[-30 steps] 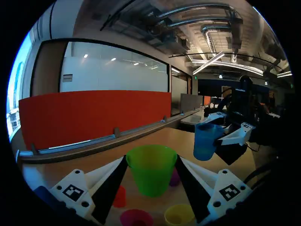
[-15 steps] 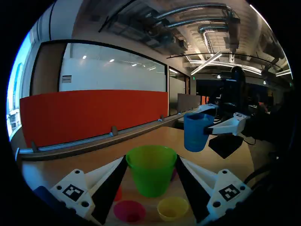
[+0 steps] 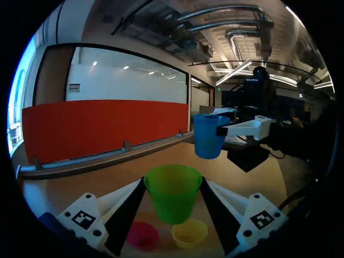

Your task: Pour water

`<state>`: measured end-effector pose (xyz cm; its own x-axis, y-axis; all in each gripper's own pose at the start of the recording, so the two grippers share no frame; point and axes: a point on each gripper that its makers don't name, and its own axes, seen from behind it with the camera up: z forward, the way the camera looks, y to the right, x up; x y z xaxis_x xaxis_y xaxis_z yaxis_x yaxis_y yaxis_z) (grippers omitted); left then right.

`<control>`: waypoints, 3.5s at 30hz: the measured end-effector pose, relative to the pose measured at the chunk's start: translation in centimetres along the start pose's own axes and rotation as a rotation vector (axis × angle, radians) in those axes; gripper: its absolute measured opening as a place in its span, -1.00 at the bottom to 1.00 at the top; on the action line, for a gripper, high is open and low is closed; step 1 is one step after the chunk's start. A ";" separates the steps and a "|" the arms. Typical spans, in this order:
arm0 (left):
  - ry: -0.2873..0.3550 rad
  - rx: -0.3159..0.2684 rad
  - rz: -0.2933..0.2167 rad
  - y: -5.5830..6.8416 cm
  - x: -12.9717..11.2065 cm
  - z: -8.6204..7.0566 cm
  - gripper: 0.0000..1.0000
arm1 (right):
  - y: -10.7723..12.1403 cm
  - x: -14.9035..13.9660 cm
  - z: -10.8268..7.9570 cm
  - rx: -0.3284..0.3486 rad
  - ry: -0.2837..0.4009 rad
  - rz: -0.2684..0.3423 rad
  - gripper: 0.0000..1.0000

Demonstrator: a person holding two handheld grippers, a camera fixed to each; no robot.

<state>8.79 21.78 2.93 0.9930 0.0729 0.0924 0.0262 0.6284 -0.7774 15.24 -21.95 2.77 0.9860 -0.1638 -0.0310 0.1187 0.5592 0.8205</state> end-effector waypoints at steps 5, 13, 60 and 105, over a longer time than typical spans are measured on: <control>-0.006 -0.017 0.005 0.3 -0.3 0.0 0.78 | 0.1 0.4 0.6 0.013 0.002 -0.020 0.83; 0.000 -0.030 0.004 0.4 -0.2 -0.1 0.78 | -0.1 1.1 1.6 0.032 0.010 -0.073 0.83; 0.036 -0.080 0.034 2.2 0.6 -1.7 0.78 | -0.6 6.0 6.2 0.072 0.019 -0.588 0.83; 0.069 -0.087 0.041 2.8 0.9 -1.5 0.79 | 0.9 8.2 7.6 0.011 -0.017 -0.983 0.83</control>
<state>9.92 22.43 -0.11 0.9989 0.0424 0.0185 -0.0082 0.5564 -0.8309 22.52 -28.92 7.58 0.4469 -0.5636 -0.6947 0.8842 0.1603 0.4387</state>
